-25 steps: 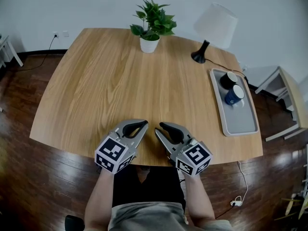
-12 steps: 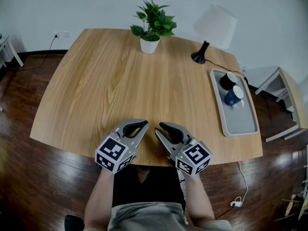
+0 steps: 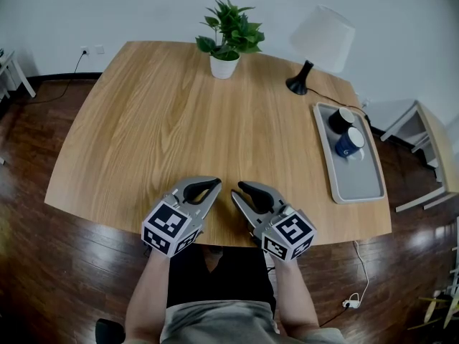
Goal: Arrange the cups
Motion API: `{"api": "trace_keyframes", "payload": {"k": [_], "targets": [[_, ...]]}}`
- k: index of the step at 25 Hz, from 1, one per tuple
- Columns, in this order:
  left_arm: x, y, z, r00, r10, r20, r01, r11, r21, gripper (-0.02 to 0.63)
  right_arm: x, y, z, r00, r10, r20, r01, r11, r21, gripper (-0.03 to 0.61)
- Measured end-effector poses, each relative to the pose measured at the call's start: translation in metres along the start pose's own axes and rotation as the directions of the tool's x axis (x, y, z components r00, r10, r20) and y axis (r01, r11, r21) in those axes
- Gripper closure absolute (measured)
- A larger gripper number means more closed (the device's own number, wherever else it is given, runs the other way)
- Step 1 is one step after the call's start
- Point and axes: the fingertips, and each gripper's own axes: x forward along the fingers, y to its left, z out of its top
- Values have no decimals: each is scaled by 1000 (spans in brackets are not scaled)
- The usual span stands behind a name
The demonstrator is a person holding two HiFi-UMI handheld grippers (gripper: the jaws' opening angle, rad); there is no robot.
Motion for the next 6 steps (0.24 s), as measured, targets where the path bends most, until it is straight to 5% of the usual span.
{"api": "trace_keyframes", "payload": {"k": [6], "targets": [[1, -1, -1, 1000, -2, 1, 2, 1000, -1, 604, -1, 0, 0, 1000, -1, 2, 1, 1000, -1, 489]]}}
